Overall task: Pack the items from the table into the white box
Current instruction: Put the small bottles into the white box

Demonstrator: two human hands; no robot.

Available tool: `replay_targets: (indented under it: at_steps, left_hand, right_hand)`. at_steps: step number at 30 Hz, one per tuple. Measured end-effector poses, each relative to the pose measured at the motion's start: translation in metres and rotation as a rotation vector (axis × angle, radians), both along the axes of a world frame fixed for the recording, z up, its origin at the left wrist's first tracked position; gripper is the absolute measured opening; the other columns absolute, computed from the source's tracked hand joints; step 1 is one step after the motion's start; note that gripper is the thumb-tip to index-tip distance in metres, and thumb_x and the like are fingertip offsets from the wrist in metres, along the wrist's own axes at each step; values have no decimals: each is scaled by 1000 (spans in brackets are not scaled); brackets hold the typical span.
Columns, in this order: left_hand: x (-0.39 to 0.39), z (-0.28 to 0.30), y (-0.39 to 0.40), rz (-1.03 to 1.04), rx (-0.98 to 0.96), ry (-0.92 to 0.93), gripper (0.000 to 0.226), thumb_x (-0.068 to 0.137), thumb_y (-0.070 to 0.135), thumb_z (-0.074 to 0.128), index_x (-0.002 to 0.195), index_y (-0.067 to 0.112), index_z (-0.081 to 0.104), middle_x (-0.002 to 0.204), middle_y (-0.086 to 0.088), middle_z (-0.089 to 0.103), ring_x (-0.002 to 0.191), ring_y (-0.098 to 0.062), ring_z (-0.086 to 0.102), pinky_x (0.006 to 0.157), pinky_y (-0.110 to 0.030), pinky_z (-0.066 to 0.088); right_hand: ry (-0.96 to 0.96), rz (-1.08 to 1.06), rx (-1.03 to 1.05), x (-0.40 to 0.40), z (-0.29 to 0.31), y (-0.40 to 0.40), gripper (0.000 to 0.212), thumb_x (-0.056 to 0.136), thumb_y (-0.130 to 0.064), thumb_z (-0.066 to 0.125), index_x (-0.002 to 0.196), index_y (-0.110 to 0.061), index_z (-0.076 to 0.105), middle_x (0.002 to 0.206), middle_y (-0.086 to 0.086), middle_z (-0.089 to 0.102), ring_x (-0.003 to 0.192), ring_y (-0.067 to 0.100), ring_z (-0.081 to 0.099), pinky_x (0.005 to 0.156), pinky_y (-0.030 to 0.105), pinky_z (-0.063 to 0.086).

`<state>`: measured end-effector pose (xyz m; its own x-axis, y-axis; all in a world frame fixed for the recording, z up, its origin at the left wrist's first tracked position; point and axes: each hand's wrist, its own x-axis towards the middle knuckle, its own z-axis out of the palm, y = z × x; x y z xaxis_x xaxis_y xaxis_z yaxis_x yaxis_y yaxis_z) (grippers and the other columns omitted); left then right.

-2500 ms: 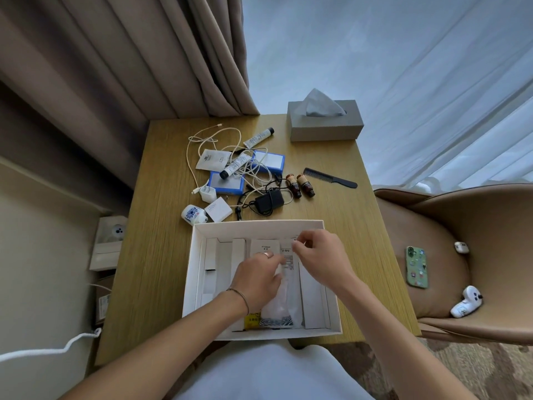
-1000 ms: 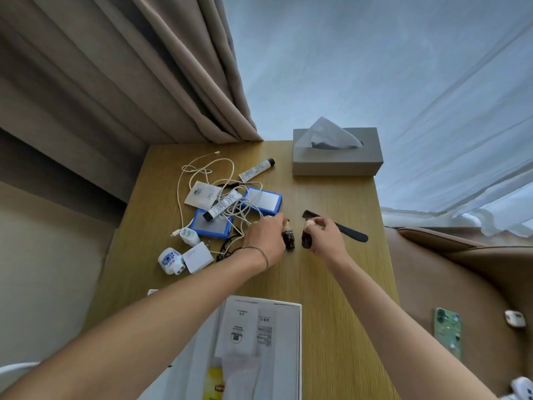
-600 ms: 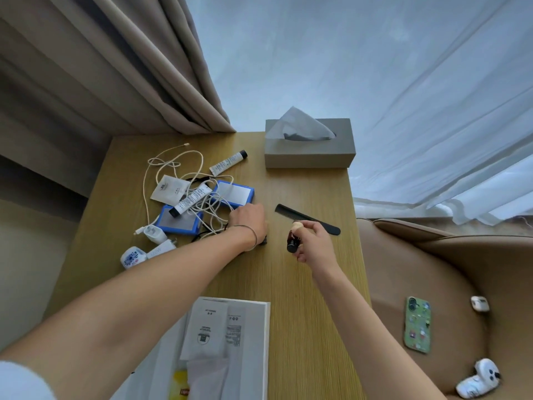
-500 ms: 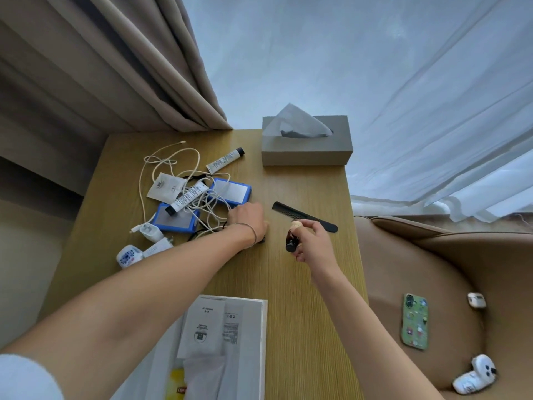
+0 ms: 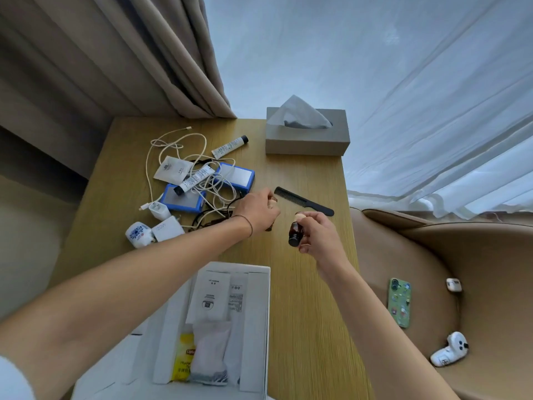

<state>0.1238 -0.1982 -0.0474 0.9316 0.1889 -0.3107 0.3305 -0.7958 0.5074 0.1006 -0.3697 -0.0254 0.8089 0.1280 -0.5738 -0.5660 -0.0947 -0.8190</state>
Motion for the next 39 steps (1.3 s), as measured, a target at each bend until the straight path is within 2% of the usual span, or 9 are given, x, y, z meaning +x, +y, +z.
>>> replay_targets:
  at_steps: [7, 10, 12, 16, 20, 24, 28, 34, 39]
  left_hand:
    - [-46, 40, 15, 67, -210, -113, 14, 88, 27, 57, 102, 23, 56, 82, 3, 63, 77, -20, 62, 59, -28, 42]
    - [-70, 55, 26, 91, -251, -160, 15, 87, 24, 60, 101, 20, 58, 83, 2, 64, 78, -22, 62, 66, -32, 48]
    - [-83, 62, 29, 104, -279, -192, 15, 87, 24, 62, 101, 19, 59, 80, 2, 64, 75, -20, 62, 66, -32, 51]
    - [-127, 69, 44, 111, -346, -231, 11, 88, 23, 62, 99, 20, 60, 68, 11, 59, 58, -5, 55, 55, -24, 44]
    - [-164, 71, 60, 93, -354, -256, 8, 89, 25, 61, 96, 23, 60, 66, 6, 59, 55, -11, 53, 52, -32, 48]
    - [-194, 64, 74, 76, -381, -214, 8, 90, 27, 61, 97, 25, 59, 73, -1, 66, 62, -21, 63, 57, -46, 59]
    - [-216, 51, 82, 76, -350, -153, 10, 90, 30, 62, 99, 28, 58, 70, -3, 68, 63, -22, 65, 60, -46, 59]
    - [-232, 38, 89, 52, -298, -73, 10, 90, 29, 63, 98, 26, 58, 71, -2, 69, 69, -22, 67, 64, -39, 57]
    - [-238, 31, 94, 30, -273, -10, 15, 89, 28, 65, 101, 24, 58, 76, -4, 70, 74, -22, 68, 66, -36, 57]
  right_hand:
    - [16, 77, 131, -42, 40, 11, 15, 95, -19, 64, 106, -10, 63, 78, 7, 65, 64, 19, 59, 53, 26, 50]
    - [-3, 178, 126, -63, 56, 17, 14, 93, -17, 66, 104, -11, 63, 82, 10, 65, 76, 26, 59, 65, 36, 52]
    - [-24, 254, 98, -70, 64, 19, 11, 91, -14, 69, 100, -11, 63, 77, 6, 67, 72, 24, 61, 64, 35, 53]
    - [-95, 422, -18, -101, 72, 34, 12, 90, -13, 71, 93, -12, 60, 80, 11, 74, 72, 24, 67, 60, 31, 55]
    - [-151, 589, -187, -130, 64, 54, 18, 88, -17, 75, 96, -15, 60, 88, 12, 77, 72, 23, 71, 60, 28, 56]
    - [-227, 806, -534, -147, 42, 72, 20, 82, -21, 80, 97, -18, 67, 84, 3, 74, 62, 13, 69, 55, 25, 56]
    - [-337, 974, -901, -159, 21, 87, 25, 75, -31, 81, 86, -13, 67, 80, 0, 68, 73, 20, 65, 56, 28, 46]
    - [-274, 1043, -1038, -172, 0, 99, 20, 82, -18, 74, 90, -15, 55, 72, 0, 52, 63, 17, 51, 51, 27, 40]
    - [-255, 1085, -1062, -179, -12, 98, 18, 89, -20, 72, 98, -11, 60, 81, 3, 54, 79, 23, 57, 61, 31, 43]
